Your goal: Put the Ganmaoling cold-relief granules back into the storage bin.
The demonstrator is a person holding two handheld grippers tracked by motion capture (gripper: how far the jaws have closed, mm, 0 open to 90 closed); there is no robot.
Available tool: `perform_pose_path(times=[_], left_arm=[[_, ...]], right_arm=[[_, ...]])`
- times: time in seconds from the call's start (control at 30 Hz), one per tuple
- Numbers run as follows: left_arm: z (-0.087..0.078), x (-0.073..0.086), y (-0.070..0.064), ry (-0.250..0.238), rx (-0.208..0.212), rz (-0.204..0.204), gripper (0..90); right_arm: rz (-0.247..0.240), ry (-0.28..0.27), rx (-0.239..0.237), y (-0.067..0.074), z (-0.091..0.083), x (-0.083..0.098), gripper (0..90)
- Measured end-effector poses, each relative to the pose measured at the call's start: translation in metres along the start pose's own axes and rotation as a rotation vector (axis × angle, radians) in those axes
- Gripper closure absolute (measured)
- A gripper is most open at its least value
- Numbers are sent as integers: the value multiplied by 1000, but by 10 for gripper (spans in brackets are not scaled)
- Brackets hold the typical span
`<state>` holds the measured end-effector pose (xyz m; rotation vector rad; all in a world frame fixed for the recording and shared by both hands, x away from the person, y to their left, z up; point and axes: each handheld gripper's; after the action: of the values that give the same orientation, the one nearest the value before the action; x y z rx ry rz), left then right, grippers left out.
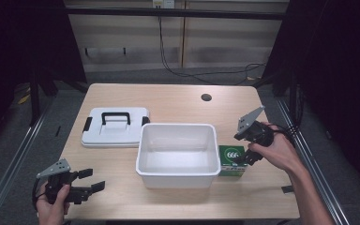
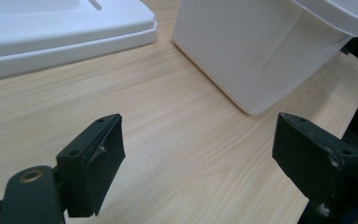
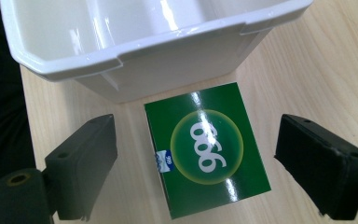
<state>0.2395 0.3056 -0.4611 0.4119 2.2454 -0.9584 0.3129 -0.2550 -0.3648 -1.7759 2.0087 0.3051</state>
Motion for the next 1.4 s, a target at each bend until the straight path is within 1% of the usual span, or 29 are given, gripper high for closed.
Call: perform_pose_path(times=[0.03, 0.07, 0.1, 0.13, 0.17, 0.23, 0.27, 0.33, 0.37, 0.4, 0.43, 0.47, 0.5, 0.53, 0.6, 0.63, 0.77, 0.8, 0.9, 0.93, 1.03, 1.07, 1.1, 1.13, 1.2, 1.27, 1.3, 1.33, 1.4], left_arm=[[0, 0, 0, 0, 1, 0, 167], [0, 0, 0, 0, 1, 0, 167], [0, 0, 0, 0, 1, 0, 167], [0, 0, 0, 1, 2, 0, 167], [0, 0, 0, 2, 1, 0, 167], [0, 0, 0, 1, 1, -1, 167], [0, 0, 0, 1, 1, -1, 167], [0, 0, 0, 0, 1, 1, 167], [0, 0, 0, 1, 2, 1, 167], [0, 0, 0, 1, 3, 0, 167], [0, 0, 0, 2, 5, -1, 167], [0, 0, 0, 4, 5, 0, 167], [0, 0, 0, 4, 5, 0, 167], [0, 0, 0, 8, 8, 4, 167], [1, 0, 0, 9, 8, 2, 167], [1, 0, 1, 10, 7, 3, 166], [1, 0, 1, 10, 6, 2, 167], [1, 0, 0, 9, 6, 1, 167], [0, 0, 1, 7, 3, 1, 167], [1, 0, 1, 6, 5, -1, 167], [1, 0, 1, 9, 4, 0, 167], [1, 0, 1, 10, 2, 1, 167], [1, 0, 1, 10, 2, 1, 167], [1, 0, 1, 10, 3, 0, 167], [1, 0, 1, 8, 4, 0, 167], [1, 0, 1, 9, 2, -1, 167], [1, 0, 1, 10, 3, -1, 167], [1, 0, 1, 10, 4, -1, 167], [1, 0, 1, 10, 4, -1, 167]], right_arm=[[-6, 8, -9, -1, 1, 0, 116], [-8, 17, -7, -2, 2, 0, 89], [-30, 20, -3, -3, 3, 0, 85], [-37, 27, -20, -3, 4, 0, 86], [-51, 48, -46, -3, 5, -1, 85], [-80, 90, -50, -4, 8, -3, 85], [-87, 106, -66, -4, 10, -4, 85], [-100, 127, -74, -5, 12, -6, 85], [-117, 139, -86, -6, 14, -7, 85], [-115, 152, -102, -6, 16, -8, 85], [-124, 169, -108, -7, 17, -8, 85], [-117, 199, -122, -6, 19, -9, 85], [-117, 199, -122, -6, 19, -9, 85], [-133, 229, -132, -8, 23, -9, 85], [-135, 247, -135, -9, 25, -8, 85], [-144, 244, -132, -10, 26, -7, 84], [-141, 238, -135, -12, 28, -6, 84], [-156, 239, -143, -13, 29, -5, 84], [-162, 266, -156, -14, 33, -4, 84], [-167, 279, -152, -14, 35, -4, 84], [-174, 285, -149, -14, 37, -4, 85], [-192, 283, -144, -15, 39, -4, 85], [-192, 283, -144, -15, 39, -4, 85], [-201, 299, -151, -15, 43, -5, 84], [-200, 314, -160, -15, 46, -5, 85], [-218, 316, -160, -15, 50, -5, 85], [-215, 326, -171, -15, 52, -6, 86], [-225, 323, -167, -15, 53, -6, 86], [-226, 327, -165, -15, 54, -7, 86]])
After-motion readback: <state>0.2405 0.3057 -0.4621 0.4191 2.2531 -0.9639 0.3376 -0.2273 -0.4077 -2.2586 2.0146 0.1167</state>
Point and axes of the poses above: each handheld gripper's, and its own axes: z roughly forward along the jaws, x roughly out of its underside, y roughly to its left, and after that the axes turned 15 degrees about -z, right-handed
